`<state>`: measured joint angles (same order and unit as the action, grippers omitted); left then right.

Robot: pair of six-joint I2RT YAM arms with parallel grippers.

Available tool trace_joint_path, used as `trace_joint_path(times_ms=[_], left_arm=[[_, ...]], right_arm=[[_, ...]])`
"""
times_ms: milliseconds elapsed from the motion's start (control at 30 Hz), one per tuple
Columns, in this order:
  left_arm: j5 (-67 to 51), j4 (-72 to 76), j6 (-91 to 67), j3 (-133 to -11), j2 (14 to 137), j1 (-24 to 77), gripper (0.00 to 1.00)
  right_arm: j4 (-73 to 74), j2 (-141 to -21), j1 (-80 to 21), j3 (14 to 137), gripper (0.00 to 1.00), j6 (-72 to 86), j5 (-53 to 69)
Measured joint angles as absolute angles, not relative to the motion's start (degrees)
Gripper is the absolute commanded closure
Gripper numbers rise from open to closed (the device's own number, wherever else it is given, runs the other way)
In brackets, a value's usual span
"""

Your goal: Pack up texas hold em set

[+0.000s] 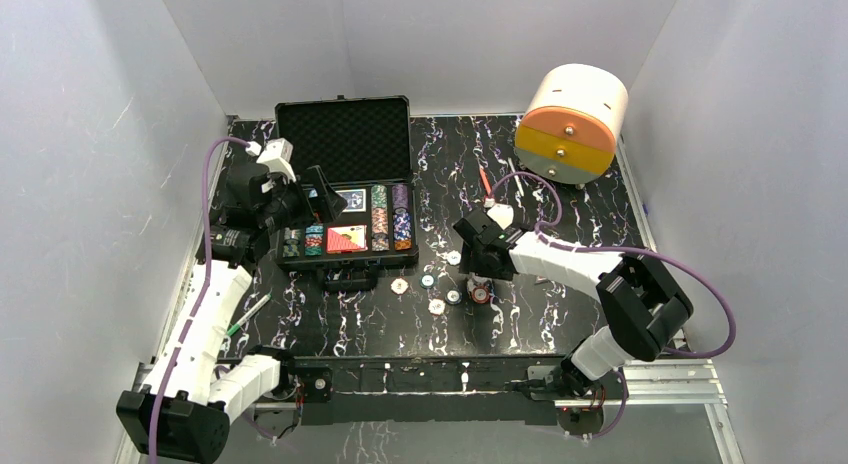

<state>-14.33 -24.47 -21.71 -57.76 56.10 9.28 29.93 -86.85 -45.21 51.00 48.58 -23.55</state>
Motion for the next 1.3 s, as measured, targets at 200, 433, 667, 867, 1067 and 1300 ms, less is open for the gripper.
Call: trace_joint_path(times_ms=[200,433,667,867,1067,1300], left_arm=[[-14.8,-24.1,-22.5,-57.8,57.3,9.3,0.02],[-17.0,-22.4,-24.1,-57.1,57.7,9.3,0.02],[-23.2,-19.6,-25.5,-53.7,59.8,9.4,0.02],[-28.3,-13.8,-27.7,-48.6,62.8,16.2,0.1],[-27.6,-6.7,-31.3,-47.1,68.5,26.6,0.24],[-27.0,7.7,-43.0,-38.1,70.0,29.9,0.23]], right_arm=[[26.9,-87.6,-43.4,50.7,0.34,47.5,-21.7],[27.5,-91.3,-43.0,51.4,0.52,45.9,-20.6],[26.8,-89.5,-42.9,51.7,0.58,46.6,-18.8],[23.0,-79.2,-42.9,51.7,0.57,51.8,-15.9],[15.9,-75.3,-42.9,51.1,0.57,61.2,-9.9],[10.7,-74.7,-42.9,47.5,0.58,71.8,-4.1]])
